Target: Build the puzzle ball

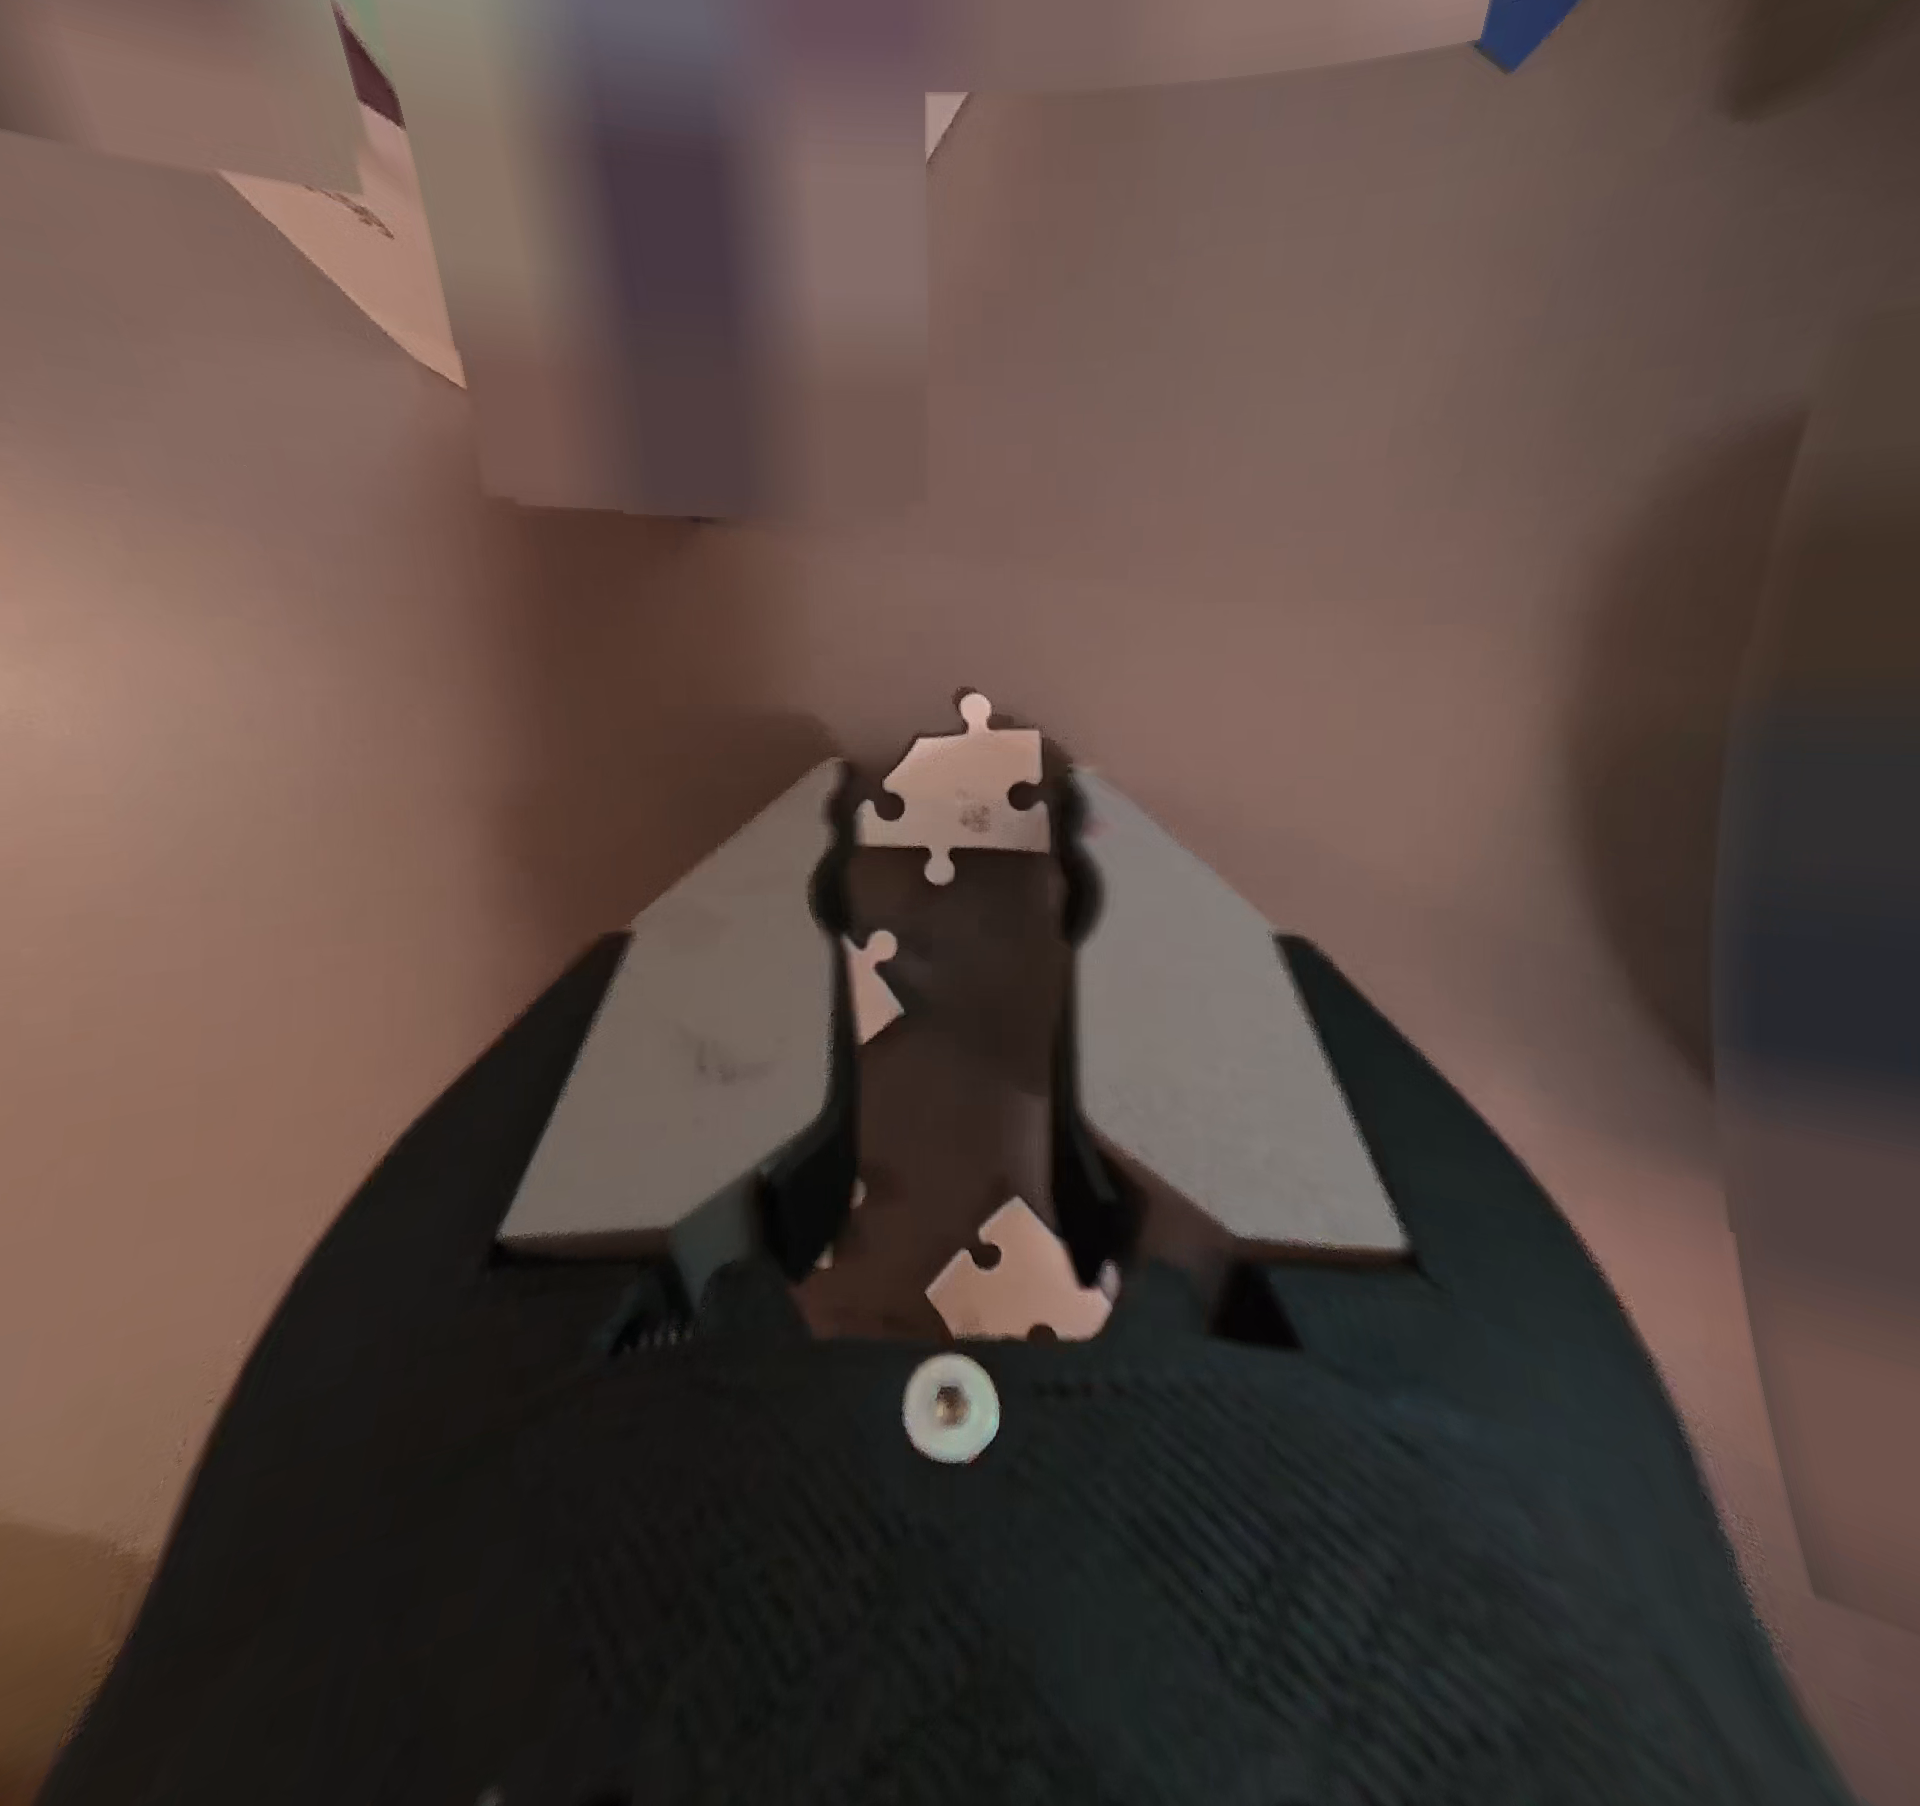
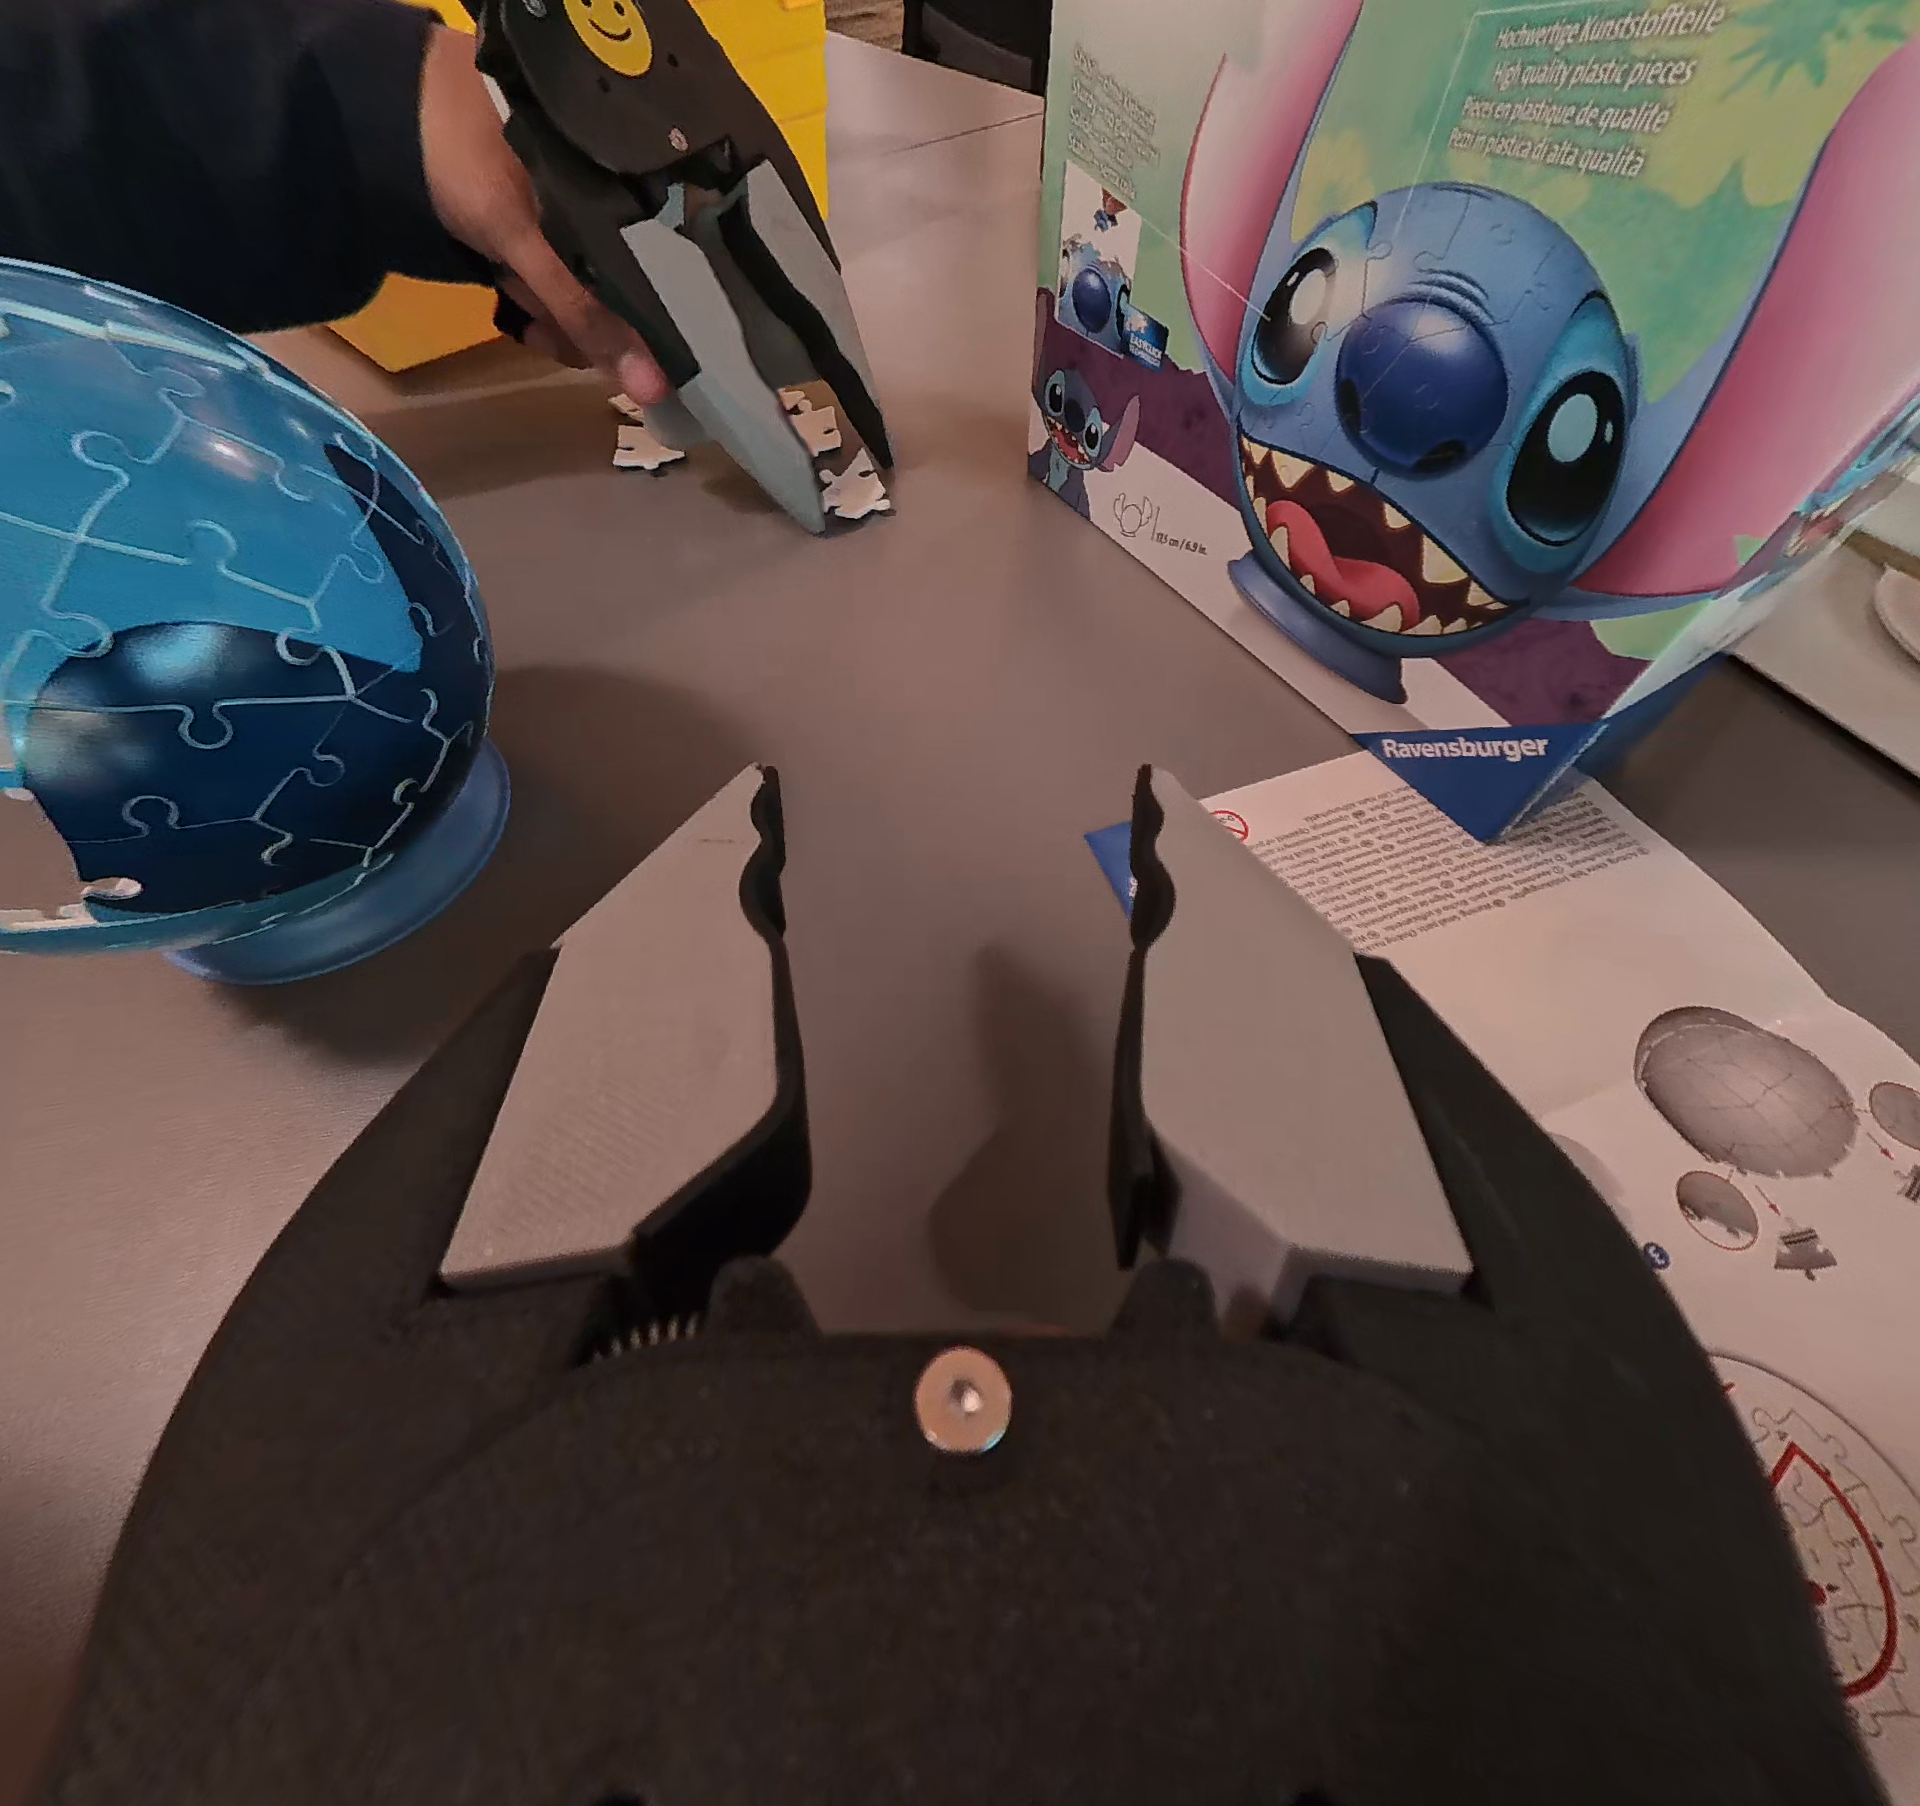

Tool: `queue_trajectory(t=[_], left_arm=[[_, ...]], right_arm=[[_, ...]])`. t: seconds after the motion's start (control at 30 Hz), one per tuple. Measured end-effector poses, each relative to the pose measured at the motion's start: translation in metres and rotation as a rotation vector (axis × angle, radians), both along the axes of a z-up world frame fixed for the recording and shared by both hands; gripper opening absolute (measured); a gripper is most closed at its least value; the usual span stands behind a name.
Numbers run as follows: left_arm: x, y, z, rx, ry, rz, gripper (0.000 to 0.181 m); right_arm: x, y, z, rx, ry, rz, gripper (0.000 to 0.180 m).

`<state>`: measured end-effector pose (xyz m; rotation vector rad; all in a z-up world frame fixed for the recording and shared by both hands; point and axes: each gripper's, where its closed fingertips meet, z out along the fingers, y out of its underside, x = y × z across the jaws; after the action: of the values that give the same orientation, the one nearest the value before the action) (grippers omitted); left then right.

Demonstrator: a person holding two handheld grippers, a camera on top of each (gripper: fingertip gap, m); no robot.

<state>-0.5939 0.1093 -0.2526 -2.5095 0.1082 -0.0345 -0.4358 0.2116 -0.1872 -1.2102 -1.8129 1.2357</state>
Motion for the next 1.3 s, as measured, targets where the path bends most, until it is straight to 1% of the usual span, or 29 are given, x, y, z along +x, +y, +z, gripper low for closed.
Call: queue_trajectory(t=[0.03,0.27,0.37,0.43,0.5,0.57,0.6,0.67,0.7,0.77,0.87,0.93,1.0,1.17,1.3], left_arm=[[-0.001,0.001,0.0,0.012,-0.009,0.012,0.028],[-0.002,0.002,0.001,0.021,0.026,0.022,0.027],[-0.007,0.001,0.003,0.035,0.095,0.027,0.028],[-0.008,0.002,0.01,0.07,0.106,0.038,0.027],[-0.009,0.003,0.025,0.133,0.102,0.062,0.027],[-0.004,0.005,0.049,0.219,0.114,0.063,0.027],[0.001,0.005,0.065,0.268,0.136,0.052,0.027],[0.017,0.004,0.1,0.365,0.247,0.019,0.027],[0.028,0.002,0.117,0.412,0.321,-0.009,0.027],[0.056,-0.003,0.147,0.487,0.459,-0.064,0.027],[0.104,-0.011,0.175,0.579,0.601,-0.141,0.027],[0.133,-0.015,0.181,0.607,0.644,-0.185,0.027],[0.155,-0.019,0.187,0.63,0.695,-0.211,0.028],[0.195,-0.032,0.195,0.679,0.758,-0.248,0.027],[0.211,-0.046,0.194,0.683,0.767,-0.254,0.027]], right_arm=[[0.0,0.0,0.0,0.002,0.002,-0.001,0.064],[0.001,0.001,0.003,-0.009,0.01,-0.004,0.064],[0.001,0.001,0.003,-0.013,0.009,-0.004,0.064],[0.001,0.002,0.003,-0.017,0.009,-0.004,0.064],[0.001,0.002,0.001,-0.029,-0.002,-0.004,0.064],[0.001,0.003,0.0,-0.044,-0.011,-0.003,0.064],[0.001,0.003,0.0,-0.057,-0.013,0.001,0.064],[0.002,-0.002,0.003,-0.108,-0.019,0.035,0.056],[0.004,-0.006,0.009,-0.141,-0.011,0.051,0.056],[0.009,-0.018,0.033,-0.211,0.044,0.078,0.056],[0.02,-0.046,0.077,-0.355,0.123,0.135,0.049],[0.026,-0.068,0.098,-0.429,0.126,0.168,0.044],[0.03,-0.088,0.108,-0.451,0.1,0.185,0.044],[0.043,-0.14,0.12,-0.483,0.044,0.282,0.047],[0.048,-0.156,0.126,-0.487,0.058,0.28,0.043]])
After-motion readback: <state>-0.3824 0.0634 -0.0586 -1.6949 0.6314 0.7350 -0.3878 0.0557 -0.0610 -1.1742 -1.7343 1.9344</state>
